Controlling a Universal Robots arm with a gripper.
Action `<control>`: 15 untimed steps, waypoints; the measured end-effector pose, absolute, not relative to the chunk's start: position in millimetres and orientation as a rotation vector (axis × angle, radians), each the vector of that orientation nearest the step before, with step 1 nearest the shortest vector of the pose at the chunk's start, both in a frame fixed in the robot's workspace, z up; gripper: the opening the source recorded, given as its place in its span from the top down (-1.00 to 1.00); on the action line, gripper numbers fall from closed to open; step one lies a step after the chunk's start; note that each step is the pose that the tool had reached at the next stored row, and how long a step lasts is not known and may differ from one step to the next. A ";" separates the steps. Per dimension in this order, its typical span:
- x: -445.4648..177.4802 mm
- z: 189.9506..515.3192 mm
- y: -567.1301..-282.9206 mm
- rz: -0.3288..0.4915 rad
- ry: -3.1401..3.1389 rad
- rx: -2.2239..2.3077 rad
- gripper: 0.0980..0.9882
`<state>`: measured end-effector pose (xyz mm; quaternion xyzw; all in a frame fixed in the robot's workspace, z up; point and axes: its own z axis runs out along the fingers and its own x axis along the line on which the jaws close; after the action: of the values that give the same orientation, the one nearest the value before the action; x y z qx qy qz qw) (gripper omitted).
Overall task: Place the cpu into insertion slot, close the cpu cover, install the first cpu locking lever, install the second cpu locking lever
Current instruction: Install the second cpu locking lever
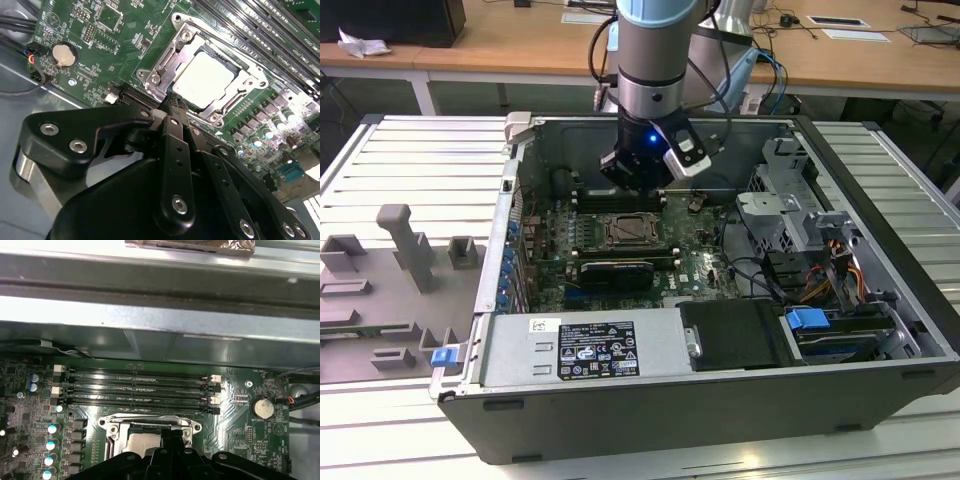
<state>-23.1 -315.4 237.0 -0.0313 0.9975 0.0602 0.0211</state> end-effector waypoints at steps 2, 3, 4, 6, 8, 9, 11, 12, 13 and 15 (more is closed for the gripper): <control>-23.1 239.5 -315.5 0.187 3.092 -0.097 0.98; -23.2 239.6 -316.4 0.187 3.092 -0.098 0.98; -23.6 239.4 -318.2 0.187 3.092 -0.097 0.98; -23.6 239.3 -319.8 0.186 3.093 -0.097 0.98; -23.6 239.1 -323.9 0.187 3.093 -0.097 0.98; -23.6 239.0 -327.9 0.187 3.093 -0.097 0.98; -23.6 239.0 -334.4 0.187 3.093 -0.097 0.98; -23.6 239.0 -336.4 0.187 3.093 -0.097 0.98; -23.6 239.0 -338.9 0.187 3.093 -0.097 0.98; -23.7 240.4 -339.4 0.186 3.093 -0.097 0.98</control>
<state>-23.7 -339.4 240.4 -0.0313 0.9975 0.0601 0.0206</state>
